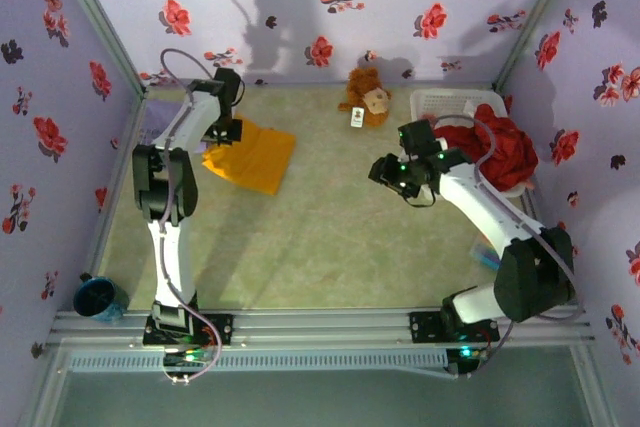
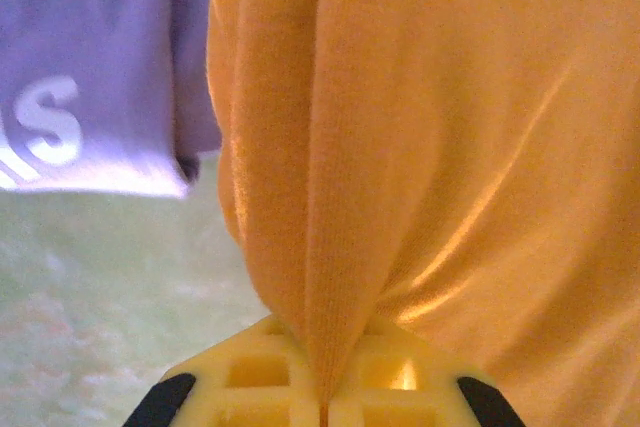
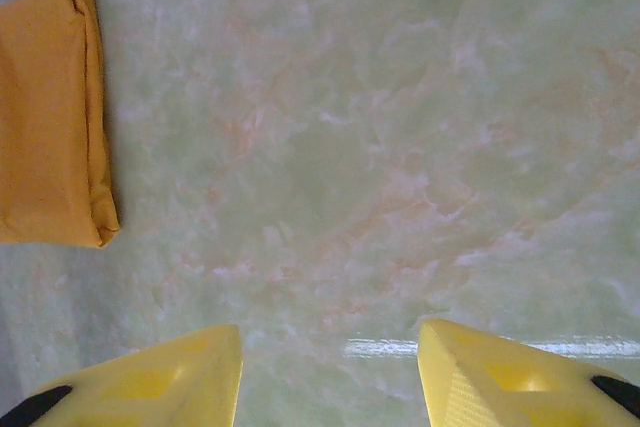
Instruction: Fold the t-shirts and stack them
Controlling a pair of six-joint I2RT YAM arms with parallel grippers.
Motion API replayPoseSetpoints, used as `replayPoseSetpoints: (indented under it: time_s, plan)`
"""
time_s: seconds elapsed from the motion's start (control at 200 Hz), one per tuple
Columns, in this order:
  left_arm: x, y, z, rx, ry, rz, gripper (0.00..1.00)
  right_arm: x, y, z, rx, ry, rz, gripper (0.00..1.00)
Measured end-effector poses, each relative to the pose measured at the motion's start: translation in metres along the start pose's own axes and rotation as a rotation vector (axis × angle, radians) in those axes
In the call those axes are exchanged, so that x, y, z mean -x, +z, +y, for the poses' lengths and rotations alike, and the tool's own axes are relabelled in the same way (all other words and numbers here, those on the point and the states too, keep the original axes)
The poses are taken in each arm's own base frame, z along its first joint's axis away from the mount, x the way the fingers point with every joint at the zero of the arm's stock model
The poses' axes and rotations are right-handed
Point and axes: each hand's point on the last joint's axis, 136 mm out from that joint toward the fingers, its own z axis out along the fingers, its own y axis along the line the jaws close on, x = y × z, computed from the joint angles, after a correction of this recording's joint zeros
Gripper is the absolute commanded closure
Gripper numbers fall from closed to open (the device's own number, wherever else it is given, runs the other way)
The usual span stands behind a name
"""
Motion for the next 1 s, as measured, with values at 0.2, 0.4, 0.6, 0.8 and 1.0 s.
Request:
replayPoseSetpoints:
  time_s: [0.2,0.4,0.6,0.8,1.0]
  plan:
    - [0.051,-0.019,0.009,0.013,0.012,-0.125,1.0,0.01,0.004,0.012,0.012,-0.016,0.008,0.49]
    - [0.072,-0.022,0.032,0.023,-0.026,-0.167,1.0,0.013,0.001,0.016,0.008,-0.028,0.017,0.49]
    - [0.09,-0.033,0.058,-0.015,-0.09,-0.212,1.0,0.014,0.0,0.017,0.001,-0.03,0.025,0.49]
    - [0.094,-0.046,0.077,-0.028,-0.124,-0.233,1.0,0.014,0.0,0.017,-0.001,-0.036,0.028,0.49]
    - [0.094,-0.052,0.094,-0.037,-0.134,-0.242,1.0,0.011,0.004,0.016,-0.009,-0.037,0.042,0.49]
